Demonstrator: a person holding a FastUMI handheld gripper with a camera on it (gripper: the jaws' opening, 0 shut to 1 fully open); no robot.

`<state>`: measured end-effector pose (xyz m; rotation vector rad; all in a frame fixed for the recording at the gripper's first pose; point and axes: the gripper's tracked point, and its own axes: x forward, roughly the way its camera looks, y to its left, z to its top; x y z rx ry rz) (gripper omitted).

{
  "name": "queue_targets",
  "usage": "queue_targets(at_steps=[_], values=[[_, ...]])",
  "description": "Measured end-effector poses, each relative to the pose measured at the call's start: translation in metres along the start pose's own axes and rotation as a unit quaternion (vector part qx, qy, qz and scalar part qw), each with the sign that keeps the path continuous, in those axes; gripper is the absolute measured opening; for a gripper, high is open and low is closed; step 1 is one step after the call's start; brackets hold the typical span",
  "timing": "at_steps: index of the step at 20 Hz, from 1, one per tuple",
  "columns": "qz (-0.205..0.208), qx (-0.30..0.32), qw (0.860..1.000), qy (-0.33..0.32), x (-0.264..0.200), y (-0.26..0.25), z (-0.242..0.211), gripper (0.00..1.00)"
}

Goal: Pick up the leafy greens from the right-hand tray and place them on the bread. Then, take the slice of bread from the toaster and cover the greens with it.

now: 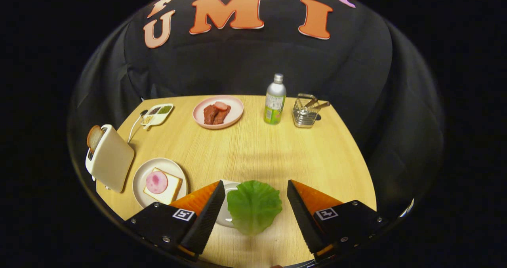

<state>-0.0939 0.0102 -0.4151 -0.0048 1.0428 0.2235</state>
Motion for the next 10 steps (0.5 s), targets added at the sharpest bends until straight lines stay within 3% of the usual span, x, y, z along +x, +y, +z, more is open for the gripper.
queue_targets(at_steps=[10], values=[[0.025,0.020,0.989,0.143,0.057,0.014,-0.074,0.90]])
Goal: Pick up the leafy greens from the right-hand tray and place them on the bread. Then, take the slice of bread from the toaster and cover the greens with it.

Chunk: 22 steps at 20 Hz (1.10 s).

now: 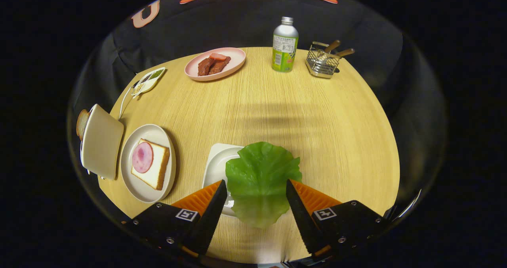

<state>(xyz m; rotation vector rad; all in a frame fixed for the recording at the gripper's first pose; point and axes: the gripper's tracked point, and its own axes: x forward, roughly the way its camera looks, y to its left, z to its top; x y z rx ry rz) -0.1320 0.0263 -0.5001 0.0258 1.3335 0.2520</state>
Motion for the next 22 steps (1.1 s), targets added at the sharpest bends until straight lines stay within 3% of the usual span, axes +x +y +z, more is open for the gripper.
queue_targets(at_steps=[9,14,19,22], values=[[-0.024,0.004,0.998,0.063,0.038,0.000,-0.015,0.80],[-0.028,0.034,0.997,0.069,0.038,-0.005,-0.011,0.66],[-0.031,0.059,0.996,0.063,0.038,-0.020,-0.011,0.17],[-0.015,0.058,0.997,0.055,0.037,-0.015,-0.011,0.05]])
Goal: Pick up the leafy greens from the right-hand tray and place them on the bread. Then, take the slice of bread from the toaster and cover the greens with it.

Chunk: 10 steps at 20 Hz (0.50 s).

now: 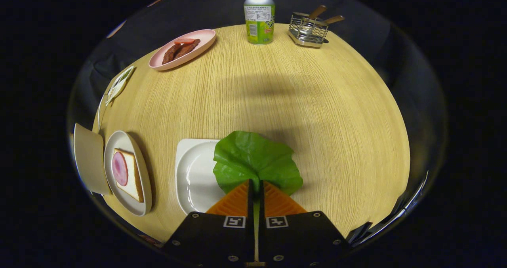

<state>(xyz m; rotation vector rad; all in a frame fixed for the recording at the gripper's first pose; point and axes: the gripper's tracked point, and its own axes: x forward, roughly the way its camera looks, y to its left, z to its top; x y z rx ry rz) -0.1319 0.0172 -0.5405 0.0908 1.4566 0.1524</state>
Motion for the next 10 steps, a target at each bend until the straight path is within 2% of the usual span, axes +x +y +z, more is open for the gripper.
queue_targets(at_steps=[6,10], values=[[0.058,-0.012,0.998,-0.026,-0.032,0.041,0.008,0.02],[0.081,-0.021,0.995,-0.047,-0.056,0.072,0.023,0.02]])
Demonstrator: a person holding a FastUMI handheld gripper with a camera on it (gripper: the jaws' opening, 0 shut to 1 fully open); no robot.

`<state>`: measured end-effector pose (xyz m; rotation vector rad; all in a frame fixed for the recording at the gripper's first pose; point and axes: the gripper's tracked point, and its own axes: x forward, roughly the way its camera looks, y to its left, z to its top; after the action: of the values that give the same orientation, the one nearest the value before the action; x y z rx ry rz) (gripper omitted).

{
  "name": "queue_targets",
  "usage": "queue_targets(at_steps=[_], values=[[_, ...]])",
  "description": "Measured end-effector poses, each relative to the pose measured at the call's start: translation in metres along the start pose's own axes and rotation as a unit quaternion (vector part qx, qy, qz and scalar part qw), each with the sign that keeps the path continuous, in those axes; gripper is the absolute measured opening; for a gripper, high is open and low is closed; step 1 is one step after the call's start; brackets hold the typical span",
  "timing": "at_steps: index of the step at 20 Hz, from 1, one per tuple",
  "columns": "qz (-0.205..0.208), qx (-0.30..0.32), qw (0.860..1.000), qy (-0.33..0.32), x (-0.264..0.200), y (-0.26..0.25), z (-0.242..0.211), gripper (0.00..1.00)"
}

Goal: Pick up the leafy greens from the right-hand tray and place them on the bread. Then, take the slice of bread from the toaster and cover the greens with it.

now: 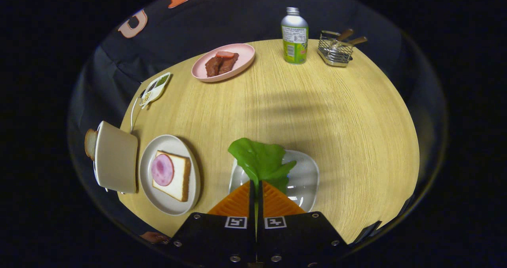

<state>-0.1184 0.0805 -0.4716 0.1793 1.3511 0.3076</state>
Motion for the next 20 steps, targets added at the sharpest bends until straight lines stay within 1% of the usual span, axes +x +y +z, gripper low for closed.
queue_targets(at_steps=[3,8,14,20], values=[[0.019,-0.007,1.000,-0.010,-0.008,0.029,0.012,0.02],[0.046,-0.044,0.998,-0.011,-0.010,0.079,0.020,0.02],[0.063,-0.090,0.994,0.004,0.008,0.129,0.016,0.02],[0.073,-0.110,0.991,0.022,0.031,0.163,0.006,0.03]])
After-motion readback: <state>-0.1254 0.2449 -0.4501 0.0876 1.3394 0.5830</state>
